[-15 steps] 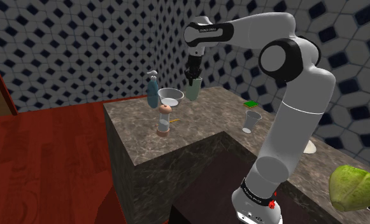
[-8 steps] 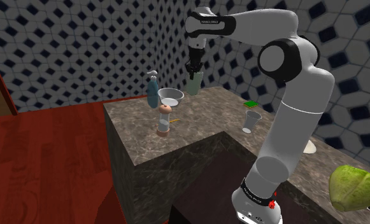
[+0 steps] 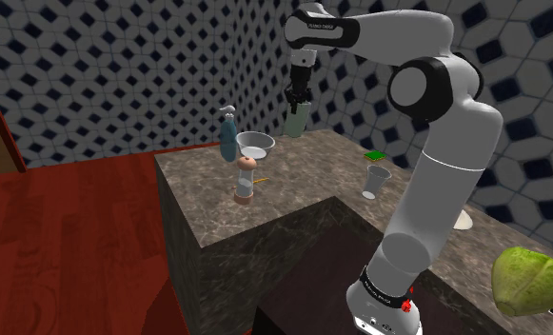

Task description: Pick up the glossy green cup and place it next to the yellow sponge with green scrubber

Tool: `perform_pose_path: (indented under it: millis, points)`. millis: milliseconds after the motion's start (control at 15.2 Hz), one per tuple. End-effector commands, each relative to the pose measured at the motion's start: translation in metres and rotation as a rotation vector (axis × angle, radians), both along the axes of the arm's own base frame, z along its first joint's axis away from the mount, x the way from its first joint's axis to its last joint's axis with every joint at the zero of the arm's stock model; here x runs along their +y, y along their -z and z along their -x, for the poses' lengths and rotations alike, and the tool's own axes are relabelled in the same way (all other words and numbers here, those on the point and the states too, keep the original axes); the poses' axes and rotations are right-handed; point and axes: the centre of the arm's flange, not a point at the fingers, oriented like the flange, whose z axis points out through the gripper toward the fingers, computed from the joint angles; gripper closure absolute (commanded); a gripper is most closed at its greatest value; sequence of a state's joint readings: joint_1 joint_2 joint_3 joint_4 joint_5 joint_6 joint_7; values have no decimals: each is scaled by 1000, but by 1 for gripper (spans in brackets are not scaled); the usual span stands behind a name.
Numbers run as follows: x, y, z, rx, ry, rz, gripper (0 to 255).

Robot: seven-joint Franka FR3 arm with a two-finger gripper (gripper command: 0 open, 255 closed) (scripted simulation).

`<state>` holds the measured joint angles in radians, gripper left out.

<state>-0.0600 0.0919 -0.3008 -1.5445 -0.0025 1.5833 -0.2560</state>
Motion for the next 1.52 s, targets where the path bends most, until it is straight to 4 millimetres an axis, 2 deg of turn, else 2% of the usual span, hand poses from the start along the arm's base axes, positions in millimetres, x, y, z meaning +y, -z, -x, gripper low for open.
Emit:
perform_pose_path:
  millis: [0,1452]
  points:
    - [-22,3,14,-1,-1,0,255]
    - [-261,61,169,-1,-1,0,255]
